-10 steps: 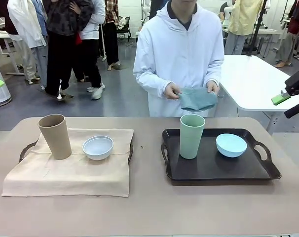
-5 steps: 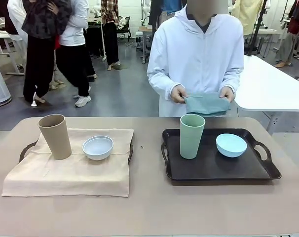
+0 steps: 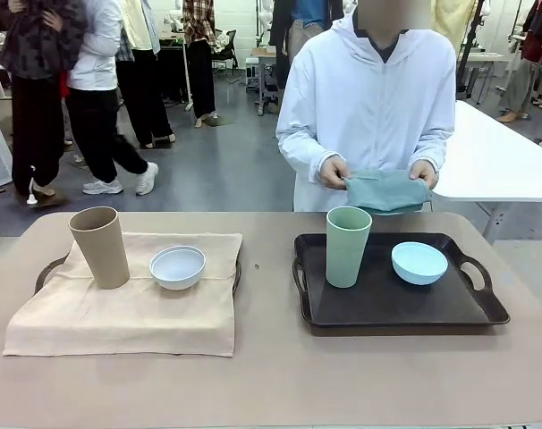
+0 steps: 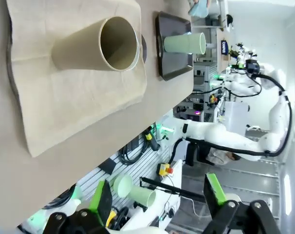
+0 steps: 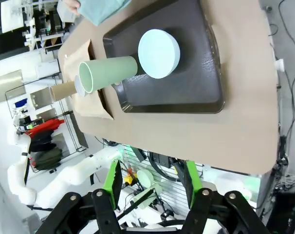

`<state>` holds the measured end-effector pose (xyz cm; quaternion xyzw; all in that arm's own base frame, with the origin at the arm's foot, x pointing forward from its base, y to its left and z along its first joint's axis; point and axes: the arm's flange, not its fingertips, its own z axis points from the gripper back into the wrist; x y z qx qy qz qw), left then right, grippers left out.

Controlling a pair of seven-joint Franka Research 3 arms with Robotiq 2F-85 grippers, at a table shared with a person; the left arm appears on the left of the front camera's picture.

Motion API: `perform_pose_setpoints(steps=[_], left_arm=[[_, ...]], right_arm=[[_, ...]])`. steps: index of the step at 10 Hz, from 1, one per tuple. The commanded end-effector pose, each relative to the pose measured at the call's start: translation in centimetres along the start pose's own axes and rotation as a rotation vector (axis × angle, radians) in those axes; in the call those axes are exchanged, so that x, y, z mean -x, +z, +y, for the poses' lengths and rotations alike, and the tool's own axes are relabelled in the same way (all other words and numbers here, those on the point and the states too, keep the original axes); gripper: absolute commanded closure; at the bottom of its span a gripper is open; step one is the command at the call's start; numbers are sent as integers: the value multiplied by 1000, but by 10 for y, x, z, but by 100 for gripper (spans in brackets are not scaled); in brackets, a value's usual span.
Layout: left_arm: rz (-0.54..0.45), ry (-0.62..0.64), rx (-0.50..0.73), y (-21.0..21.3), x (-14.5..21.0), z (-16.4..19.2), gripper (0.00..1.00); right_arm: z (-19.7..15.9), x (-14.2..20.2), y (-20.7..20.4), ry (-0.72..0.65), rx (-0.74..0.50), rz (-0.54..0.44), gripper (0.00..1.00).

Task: Set up a tray with a mat and arrange the tableware.
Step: Pick up the Picnic Bowl and Reusable plastic cup from the Handle tray in front of the human's position and hold them in the air.

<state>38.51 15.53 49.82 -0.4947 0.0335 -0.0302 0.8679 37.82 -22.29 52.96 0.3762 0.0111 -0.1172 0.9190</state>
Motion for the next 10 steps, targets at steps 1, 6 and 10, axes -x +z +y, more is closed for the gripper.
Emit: perform_pose_setpoints(steps=[1,6,10], left_arm=[[-23,-6,-8,5,3,-2,0],[-23,-6,-8,5,3,-2,0],[-23,-6,-8,5,3,-2,0]], right_arm=[[8,5,1,24,-9,11,33],[8,5,1,24,-9,11,33],[8,5,1,24,-9,11,33]])
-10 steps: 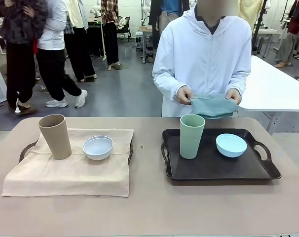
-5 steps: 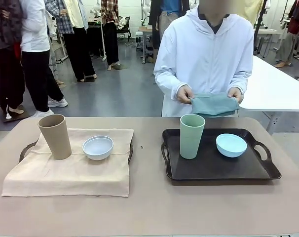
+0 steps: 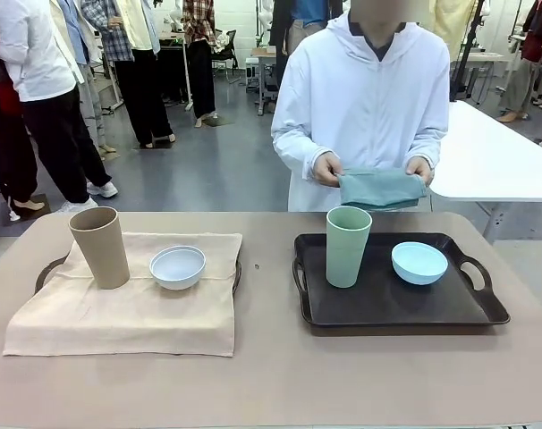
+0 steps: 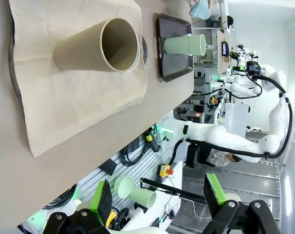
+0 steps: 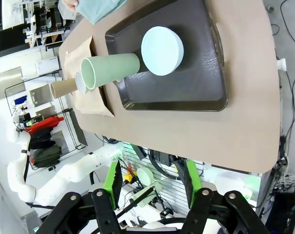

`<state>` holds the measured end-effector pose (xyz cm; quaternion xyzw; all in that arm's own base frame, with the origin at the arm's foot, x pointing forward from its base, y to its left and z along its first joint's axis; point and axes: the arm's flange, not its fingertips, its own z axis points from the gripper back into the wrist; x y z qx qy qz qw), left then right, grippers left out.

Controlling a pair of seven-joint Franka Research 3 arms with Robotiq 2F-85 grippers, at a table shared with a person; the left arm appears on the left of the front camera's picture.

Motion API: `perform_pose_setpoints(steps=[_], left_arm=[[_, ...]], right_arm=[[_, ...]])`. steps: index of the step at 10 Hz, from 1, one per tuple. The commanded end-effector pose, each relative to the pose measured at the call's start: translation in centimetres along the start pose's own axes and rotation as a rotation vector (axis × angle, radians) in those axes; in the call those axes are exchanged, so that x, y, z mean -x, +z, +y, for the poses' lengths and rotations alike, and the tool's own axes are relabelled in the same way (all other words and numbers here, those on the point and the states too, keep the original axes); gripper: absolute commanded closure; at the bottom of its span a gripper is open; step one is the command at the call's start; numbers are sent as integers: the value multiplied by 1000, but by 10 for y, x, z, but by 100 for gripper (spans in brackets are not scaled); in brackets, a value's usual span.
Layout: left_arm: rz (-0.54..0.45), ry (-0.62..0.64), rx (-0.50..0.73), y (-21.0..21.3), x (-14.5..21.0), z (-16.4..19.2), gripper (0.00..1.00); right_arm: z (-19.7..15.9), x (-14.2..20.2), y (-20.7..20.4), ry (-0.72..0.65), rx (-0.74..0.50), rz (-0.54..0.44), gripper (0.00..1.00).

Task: Set up a tray with a mat and arrange the tableware.
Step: Pick up the Picnic Bowl and Reusable plastic cup from the Handle tray in front of the human's position and hold them in the air.

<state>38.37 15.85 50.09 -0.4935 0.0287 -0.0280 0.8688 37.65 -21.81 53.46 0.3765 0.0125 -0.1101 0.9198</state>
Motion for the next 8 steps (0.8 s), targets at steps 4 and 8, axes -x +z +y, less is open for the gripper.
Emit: perform_pose_setpoints(steps=[4,8], left_arm=[[-13,-6,-5,1,1,-2,0],[-13,-6,-5,1,1,-2,0]], right_arm=[[2,2,0,12,-9,3,33],[2,2,0,12,-9,3,33]])
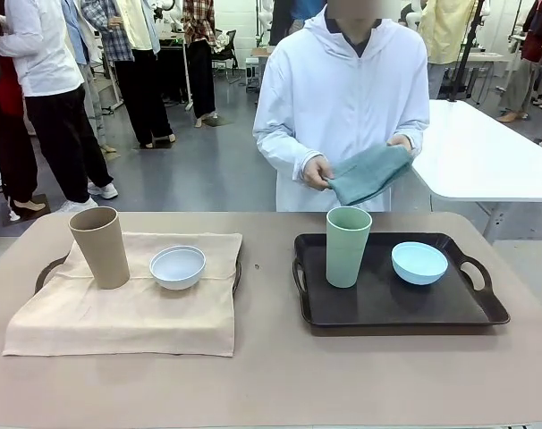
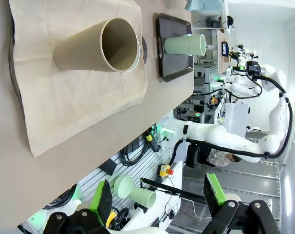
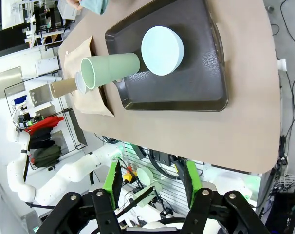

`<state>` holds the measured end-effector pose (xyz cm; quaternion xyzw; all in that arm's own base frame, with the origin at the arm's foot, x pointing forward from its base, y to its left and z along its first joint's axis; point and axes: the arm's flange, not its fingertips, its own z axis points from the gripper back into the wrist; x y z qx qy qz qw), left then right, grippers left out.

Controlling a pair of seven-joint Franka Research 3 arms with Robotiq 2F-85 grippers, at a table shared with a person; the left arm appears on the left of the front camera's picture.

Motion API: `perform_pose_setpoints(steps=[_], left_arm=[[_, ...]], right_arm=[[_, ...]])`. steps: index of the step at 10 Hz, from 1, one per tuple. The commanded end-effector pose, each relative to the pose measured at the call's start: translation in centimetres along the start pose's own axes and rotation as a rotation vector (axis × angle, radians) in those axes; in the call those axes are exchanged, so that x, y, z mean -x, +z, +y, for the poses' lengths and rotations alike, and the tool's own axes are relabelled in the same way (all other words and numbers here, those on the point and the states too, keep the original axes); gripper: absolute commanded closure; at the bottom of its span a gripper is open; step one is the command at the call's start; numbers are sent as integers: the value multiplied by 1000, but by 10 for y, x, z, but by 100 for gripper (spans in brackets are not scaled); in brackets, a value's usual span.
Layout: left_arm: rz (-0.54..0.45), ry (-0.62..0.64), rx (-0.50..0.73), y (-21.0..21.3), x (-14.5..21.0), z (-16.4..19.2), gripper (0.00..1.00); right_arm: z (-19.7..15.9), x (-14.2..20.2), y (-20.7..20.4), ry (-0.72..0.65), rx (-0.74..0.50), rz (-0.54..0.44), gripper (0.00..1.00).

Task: Set up a tray with a mat and arrange the tableware.
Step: Pick up the Picnic Bowl and Reusable plastic cup from the Handle tray in front of the human's position and hold them in the air.

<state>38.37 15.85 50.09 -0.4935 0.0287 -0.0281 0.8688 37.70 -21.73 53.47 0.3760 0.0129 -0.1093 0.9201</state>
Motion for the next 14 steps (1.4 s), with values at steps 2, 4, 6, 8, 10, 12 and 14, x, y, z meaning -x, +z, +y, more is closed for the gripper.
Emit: perform_pose_setpoints(steps=[2,4,6,8,10,12,14], left_arm=[[-13,-5,-5,1,2,-2,0],[0,0,0,0,0,0,0],[-62,-147,-208,-25,-19,-53,0],[-19,-229,-372,-63,-50,-102,0],[7,-378,-522,-110,-77,-139,0],[9,-537,-727,-170,-100,-159,0],[89,-705,-807,-231,-115,-175,0]], right_arm=[[1,2,1,11,-11,2,33],[0,0,0,0,0,0,33],[32,-5,-2,59,81,6,33],[76,-12,-25,36,250,-6,33],[106,-20,-64,23,401,-7,33],[115,-18,-102,31,488,9,33],[106,-18,-142,1,505,23,33]])
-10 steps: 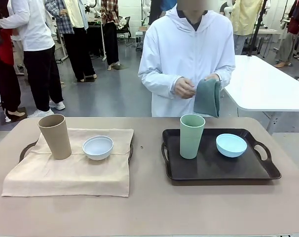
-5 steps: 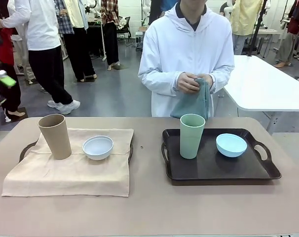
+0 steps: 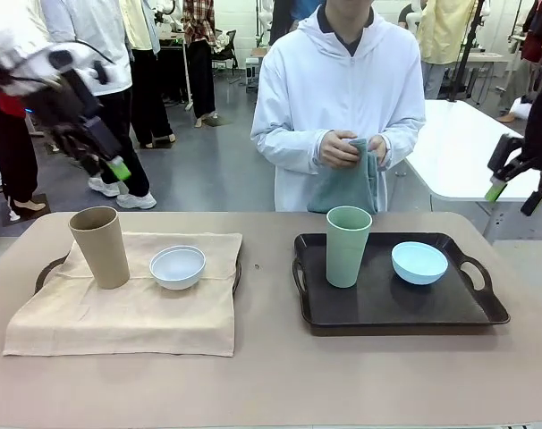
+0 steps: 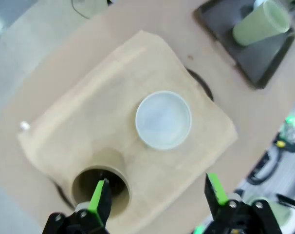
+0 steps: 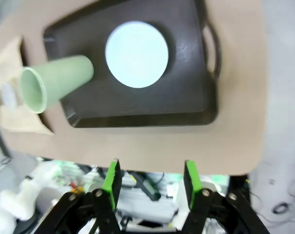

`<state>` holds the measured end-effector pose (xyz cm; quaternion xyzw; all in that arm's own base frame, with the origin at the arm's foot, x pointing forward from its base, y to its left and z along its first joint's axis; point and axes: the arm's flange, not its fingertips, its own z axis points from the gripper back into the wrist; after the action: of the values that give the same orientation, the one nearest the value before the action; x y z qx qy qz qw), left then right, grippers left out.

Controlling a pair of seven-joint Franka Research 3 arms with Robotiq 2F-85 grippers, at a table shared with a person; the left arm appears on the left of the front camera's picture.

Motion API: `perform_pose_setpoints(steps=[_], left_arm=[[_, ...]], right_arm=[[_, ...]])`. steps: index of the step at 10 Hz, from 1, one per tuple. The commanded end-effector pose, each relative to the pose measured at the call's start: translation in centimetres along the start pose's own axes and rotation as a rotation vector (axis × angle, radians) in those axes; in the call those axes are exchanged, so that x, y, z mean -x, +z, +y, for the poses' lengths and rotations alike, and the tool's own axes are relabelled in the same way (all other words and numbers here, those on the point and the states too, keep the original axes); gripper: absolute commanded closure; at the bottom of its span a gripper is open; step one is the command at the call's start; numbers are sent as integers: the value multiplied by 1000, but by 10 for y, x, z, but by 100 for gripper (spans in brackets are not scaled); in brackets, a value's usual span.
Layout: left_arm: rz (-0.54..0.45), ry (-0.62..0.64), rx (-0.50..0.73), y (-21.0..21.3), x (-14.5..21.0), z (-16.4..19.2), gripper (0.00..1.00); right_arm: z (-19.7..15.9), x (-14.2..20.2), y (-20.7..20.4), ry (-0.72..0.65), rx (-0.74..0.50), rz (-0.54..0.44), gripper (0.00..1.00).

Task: Set up a tray with a mat and arrange the tableware.
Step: Pick up the Picnic Bowl and Reusable plastic cup from the Handle tray in front of the human's position and hold them in the air.

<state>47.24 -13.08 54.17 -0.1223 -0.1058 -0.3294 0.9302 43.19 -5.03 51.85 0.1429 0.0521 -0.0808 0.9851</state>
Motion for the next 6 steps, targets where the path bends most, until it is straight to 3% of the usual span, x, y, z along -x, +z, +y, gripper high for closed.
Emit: perform_pose_setpoints(steps=[1,3,5,6], left_arm=[[8,-139,-8,-26,-17,-19,0],[-18,-300,48,-53,-39,-56,0],[-51,-318,53,-74,-51,-76,0],[-76,-264,163,-71,-46,-74,0]], right_arm=[[-3,2,-32,-49,-13,5,33],[-4,-4,-57,-61,-58,23,33],[-10,-7,-69,-74,-94,49,33],[-18,-11,-66,-106,-112,48,33]])
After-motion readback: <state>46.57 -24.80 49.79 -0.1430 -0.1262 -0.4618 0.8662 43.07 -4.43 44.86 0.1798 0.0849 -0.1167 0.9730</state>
